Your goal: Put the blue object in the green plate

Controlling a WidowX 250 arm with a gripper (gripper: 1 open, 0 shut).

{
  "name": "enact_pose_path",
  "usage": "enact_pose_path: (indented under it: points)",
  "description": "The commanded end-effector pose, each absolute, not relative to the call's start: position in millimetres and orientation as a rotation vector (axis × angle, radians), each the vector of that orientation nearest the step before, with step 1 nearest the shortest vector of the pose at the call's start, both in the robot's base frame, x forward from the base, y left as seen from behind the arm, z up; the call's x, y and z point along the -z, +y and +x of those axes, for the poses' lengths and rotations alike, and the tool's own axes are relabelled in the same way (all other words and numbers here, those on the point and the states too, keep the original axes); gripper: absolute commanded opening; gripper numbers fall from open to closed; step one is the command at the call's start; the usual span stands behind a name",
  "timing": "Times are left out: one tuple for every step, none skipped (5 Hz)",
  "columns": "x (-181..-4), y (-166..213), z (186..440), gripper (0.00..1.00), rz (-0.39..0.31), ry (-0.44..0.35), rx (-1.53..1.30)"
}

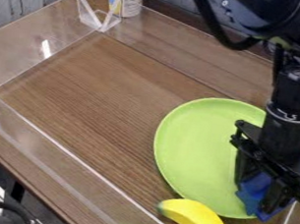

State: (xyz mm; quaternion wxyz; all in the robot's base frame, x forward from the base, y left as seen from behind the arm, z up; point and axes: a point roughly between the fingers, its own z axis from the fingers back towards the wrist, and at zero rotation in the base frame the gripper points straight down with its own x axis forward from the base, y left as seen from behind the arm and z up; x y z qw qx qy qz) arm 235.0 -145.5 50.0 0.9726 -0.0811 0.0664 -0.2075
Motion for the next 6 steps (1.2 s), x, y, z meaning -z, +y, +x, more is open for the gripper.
enact_pose_path:
  points:
    - [-74.3,-142.4,246.1,0.00,-0.183,0.057,0.422]
    - [-76.7,-136.2,248.6,0.00,-0.183,0.056,0.418]
    - [-79.6,-130.1,251.0,0.00,-0.184,0.054,0.414]
    - [-81.2,-122.7,253.0,0.00,-0.183,0.052,0.406]
    - [-80.5,-116.5,254.6,0.00,-0.181,0.052,0.397]
    - [-77.3,-110.5,256.5,0.00,-0.178,0.053,0.386]
